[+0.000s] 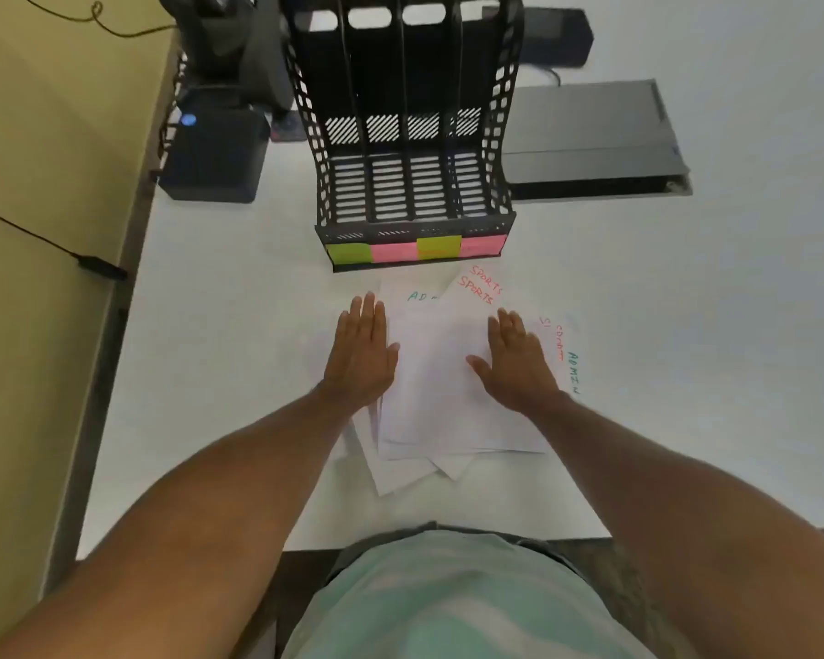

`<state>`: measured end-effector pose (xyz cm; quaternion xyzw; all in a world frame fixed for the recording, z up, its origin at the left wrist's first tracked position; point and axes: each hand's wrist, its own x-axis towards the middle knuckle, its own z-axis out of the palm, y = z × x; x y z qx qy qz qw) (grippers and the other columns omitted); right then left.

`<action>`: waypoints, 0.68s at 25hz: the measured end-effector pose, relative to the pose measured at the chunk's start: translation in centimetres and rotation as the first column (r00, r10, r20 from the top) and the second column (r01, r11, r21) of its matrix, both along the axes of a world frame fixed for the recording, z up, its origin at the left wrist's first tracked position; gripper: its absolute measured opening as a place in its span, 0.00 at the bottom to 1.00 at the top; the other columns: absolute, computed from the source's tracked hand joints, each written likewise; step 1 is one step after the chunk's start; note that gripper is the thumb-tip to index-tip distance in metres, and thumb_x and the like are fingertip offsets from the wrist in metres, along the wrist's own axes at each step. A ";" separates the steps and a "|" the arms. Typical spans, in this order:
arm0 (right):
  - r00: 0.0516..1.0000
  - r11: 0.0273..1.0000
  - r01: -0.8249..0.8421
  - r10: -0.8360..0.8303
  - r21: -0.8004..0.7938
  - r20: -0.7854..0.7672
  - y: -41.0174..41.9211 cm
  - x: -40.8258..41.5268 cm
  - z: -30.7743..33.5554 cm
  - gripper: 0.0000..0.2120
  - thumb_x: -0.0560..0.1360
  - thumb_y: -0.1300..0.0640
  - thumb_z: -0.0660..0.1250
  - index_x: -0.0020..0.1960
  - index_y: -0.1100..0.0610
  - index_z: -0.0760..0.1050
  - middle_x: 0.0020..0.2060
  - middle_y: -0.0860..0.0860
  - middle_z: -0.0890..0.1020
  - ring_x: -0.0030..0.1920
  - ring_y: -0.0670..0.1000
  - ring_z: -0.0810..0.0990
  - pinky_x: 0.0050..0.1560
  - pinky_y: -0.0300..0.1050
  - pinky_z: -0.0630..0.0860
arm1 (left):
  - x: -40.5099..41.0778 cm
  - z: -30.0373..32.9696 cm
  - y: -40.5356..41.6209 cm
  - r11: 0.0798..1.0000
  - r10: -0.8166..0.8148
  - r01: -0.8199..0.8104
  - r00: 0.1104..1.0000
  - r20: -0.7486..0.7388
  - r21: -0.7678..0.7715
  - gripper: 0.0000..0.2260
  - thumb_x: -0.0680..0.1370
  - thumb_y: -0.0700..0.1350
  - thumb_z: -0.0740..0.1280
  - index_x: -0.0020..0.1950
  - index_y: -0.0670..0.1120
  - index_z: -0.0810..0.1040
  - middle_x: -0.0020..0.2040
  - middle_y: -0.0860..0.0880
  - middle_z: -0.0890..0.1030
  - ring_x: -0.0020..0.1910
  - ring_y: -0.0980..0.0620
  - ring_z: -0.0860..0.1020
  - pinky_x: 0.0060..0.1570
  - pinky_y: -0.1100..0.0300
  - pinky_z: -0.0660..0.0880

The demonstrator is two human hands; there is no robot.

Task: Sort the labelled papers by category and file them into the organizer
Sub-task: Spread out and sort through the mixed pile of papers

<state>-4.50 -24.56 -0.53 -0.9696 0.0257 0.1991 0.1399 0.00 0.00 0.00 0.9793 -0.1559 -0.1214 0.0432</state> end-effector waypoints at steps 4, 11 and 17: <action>0.963 0.999 0.034 -0.031 0.007 -0.269 0.2 -1.7 -2.3 0.38 0.80 0.38 0.52 0.80 0.57 0.43 0.80 0.55 0.42 0.79 0.56 0.41 0.76 0.64 0.50 | -0.9 -1.3 0.1 0.998 0.005 0.001 0.994 -0.105 0.060 0.29 0.81 0.50 0.58 0.79 0.39 0.55 0.73 0.40 0.70 0.72 0.42 0.67 0.74 0.45 0.56; 0.966 0.999 -0.015 0.026 0.046 -0.258 0.8 -1.7 -2.9 0.40 0.80 0.38 0.55 0.80 0.58 0.42 0.80 0.56 0.41 0.79 0.57 0.41 0.77 0.62 0.48 | 0.1 -0.7 -2.9 0.754 0.487 -0.599 0.785 -0.382 -0.268 0.29 0.80 0.44 0.64 0.79 0.45 0.58 0.68 0.40 0.77 0.66 0.38 0.75 0.65 0.48 0.70; 0.914 0.831 0.388 -0.402 0.397 -0.052 -0.5 -2.8 -3.2 0.36 0.79 0.49 0.64 0.79 0.61 0.52 0.79 0.57 0.56 0.78 0.57 0.54 0.77 0.54 0.55 | 0.4 -0.8 -0.4 0.448 0.652 -0.802 0.596 -0.469 -0.395 0.06 0.76 0.41 0.67 0.40 0.42 0.78 0.43 0.44 0.81 0.46 0.41 0.79 0.45 0.57 0.73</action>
